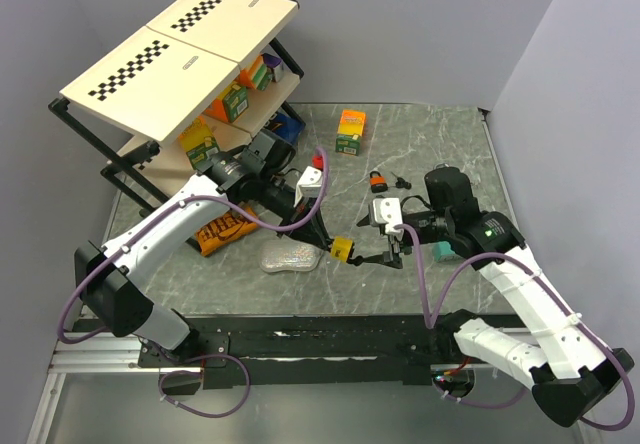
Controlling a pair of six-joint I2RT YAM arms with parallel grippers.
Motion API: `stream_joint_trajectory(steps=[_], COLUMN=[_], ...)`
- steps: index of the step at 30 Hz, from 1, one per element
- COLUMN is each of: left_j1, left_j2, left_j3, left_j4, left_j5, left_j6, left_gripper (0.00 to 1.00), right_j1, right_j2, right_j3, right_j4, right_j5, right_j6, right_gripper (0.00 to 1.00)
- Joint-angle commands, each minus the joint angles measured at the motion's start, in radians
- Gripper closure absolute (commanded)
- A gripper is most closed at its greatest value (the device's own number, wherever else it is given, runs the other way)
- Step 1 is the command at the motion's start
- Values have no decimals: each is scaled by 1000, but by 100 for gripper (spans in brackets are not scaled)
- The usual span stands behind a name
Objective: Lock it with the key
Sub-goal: Place the lock at the center of the board.
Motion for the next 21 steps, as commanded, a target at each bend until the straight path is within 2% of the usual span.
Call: stream_joint_trajectory(steps=[1, 9, 21], left_j1=[-7, -5, -11], left_j2=[-15, -36, -47], left_j3=[42, 11, 14], left_j4=[16, 54, 22], left_j5=[81, 88, 93], left_j6=[27, -7, 24], left_gripper=[99, 99, 99], right_j1=[12, 32, 58], right_j2=[-7, -13, 7], right_j3=[33, 17, 21], right_j4=[59, 67, 95], right_j5=[-71, -77, -64], right_j6=[78, 92, 83], right_gripper=[22, 24, 39])
